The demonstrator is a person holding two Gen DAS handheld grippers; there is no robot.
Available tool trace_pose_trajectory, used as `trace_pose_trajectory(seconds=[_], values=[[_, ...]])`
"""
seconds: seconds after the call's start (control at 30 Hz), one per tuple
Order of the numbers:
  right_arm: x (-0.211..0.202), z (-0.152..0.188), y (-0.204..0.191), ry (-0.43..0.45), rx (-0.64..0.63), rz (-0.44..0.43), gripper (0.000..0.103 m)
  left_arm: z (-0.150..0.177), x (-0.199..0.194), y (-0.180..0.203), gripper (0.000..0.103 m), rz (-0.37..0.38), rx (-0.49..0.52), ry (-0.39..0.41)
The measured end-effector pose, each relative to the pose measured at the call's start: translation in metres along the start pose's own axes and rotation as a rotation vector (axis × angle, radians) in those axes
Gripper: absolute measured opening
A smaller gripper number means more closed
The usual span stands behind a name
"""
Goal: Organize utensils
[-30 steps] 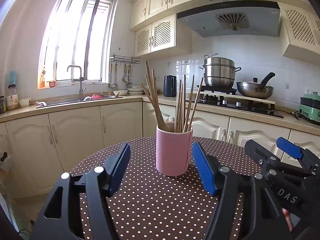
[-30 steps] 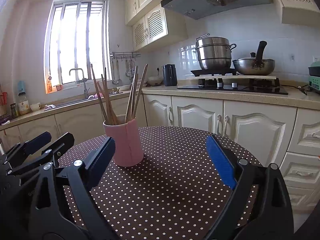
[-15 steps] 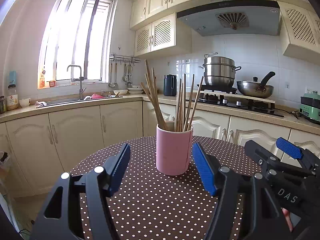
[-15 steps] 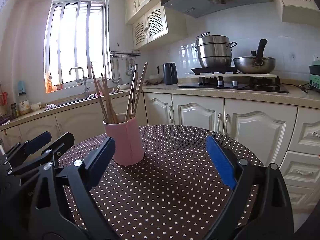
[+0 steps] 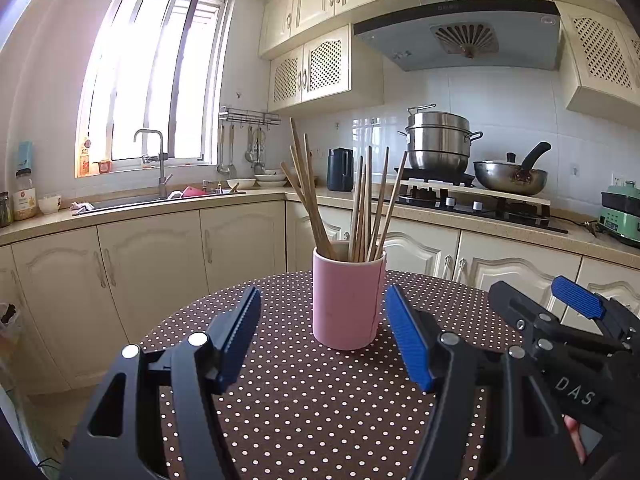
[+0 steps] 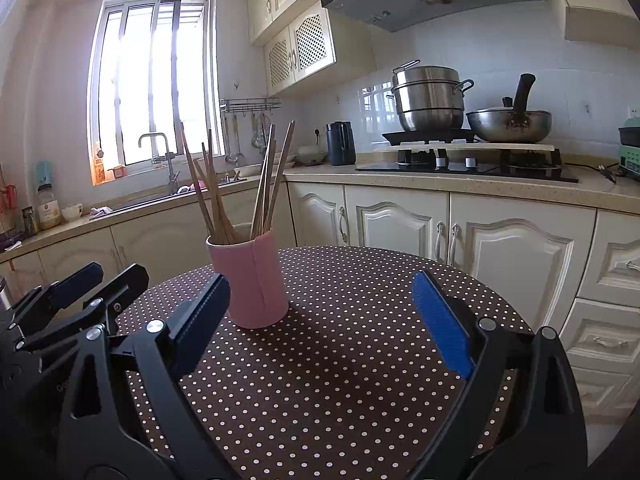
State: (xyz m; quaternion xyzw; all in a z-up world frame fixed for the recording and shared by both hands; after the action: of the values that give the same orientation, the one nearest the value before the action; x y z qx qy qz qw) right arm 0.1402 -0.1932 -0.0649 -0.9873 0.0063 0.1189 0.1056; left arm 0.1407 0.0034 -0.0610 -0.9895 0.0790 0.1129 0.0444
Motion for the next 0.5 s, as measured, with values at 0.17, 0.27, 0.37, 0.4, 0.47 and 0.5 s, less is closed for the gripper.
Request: trace_pose_trajectory(seconds=[0.17,0.27,0.37,0.4,0.47,0.5], values=[[0.0005,0.0002,0.0005,-0.005,0.001,0.000,0.091,0.0020,0.0012,0.0002,0.064,0.002,0.000,-0.007],[0.0005,0.0007,0.0004,-0.007,0.002,-0.001,0.091,0.0023,0.0016,-0.0002,0.064,0.002,0.000,-0.008],[0.0009,0.0006,0.0011,-0.010,0.002,-0.001,0.091,0.0016,0.0020,0.0003,0.064,0.002,0.000,-0.009],[0.0009,0.0007,0.0012,-0.010,0.003,-0.001,0.091,0.0017,0.0020,0.0003,0.064,0.001,0.001,-0.009],[0.0010,0.0005,0.0013,-0.010,0.002,-0.001,0.091,0.0020,0.0019,-0.0001,0.064,0.001,0.001,-0.008],[0.0009,0.0007,0.0012,-0.010,0.002,0.000,0.091,0.0019,0.0022,-0.0001,0.064,0.002,0.001,-0.009]])
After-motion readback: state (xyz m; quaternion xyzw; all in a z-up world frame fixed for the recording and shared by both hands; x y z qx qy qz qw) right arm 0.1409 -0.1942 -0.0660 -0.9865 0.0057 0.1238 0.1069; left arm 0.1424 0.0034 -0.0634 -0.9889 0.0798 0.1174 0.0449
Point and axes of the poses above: each gripper's, at about its wrist camera, not at the fingertips, and x roughly the way its jaws point, y to its right, z to its underside, the point moved 6 cm from there along x, roughly the way its jaws point, and after that the axes turned 5 degrees about x, right-handed, at the moved point
